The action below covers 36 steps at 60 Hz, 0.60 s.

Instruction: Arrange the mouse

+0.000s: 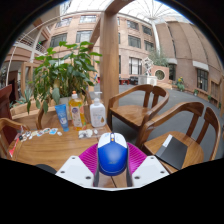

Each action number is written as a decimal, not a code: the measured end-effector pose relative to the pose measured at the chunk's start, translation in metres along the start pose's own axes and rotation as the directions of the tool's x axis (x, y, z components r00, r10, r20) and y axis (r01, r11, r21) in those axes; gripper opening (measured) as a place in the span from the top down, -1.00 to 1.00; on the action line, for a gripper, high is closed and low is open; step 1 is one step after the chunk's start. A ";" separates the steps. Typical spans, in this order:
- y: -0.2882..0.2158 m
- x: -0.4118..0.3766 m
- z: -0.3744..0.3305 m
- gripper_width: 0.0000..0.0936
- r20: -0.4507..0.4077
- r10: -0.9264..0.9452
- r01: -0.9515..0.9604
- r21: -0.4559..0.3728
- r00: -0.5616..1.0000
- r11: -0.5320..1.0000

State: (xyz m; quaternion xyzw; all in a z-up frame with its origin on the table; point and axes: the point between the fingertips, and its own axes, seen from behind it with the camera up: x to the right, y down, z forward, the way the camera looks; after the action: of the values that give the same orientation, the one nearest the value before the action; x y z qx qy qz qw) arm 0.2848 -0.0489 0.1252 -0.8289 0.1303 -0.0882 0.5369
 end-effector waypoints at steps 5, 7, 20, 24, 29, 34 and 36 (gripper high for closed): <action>-0.055 -0.039 -0.039 0.20 0.065 -0.016 0.008 0.118 0.998 0.993; -0.072 -0.059 -0.052 0.20 0.097 -0.024 0.010 0.152 0.995 0.988; -0.011 -0.203 -0.086 0.21 0.336 -0.094 0.078 0.062 0.937 0.995; 0.044 -0.238 -0.085 0.20 0.375 -0.094 0.111 -0.025 0.922 0.994; 0.109 -0.258 -0.076 0.19 0.393 -0.107 0.170 -0.129 0.913 0.977; 0.143 -0.264 -0.072 0.16 0.366 -0.142 0.215 -0.166 0.920 0.962; 0.151 -0.263 -0.067 0.12 0.365 -0.148 0.226 -0.183 0.919 0.957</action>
State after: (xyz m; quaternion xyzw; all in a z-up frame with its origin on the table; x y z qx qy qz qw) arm -0.0027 -0.0839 0.0133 -0.8945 -0.0378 0.0235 0.4448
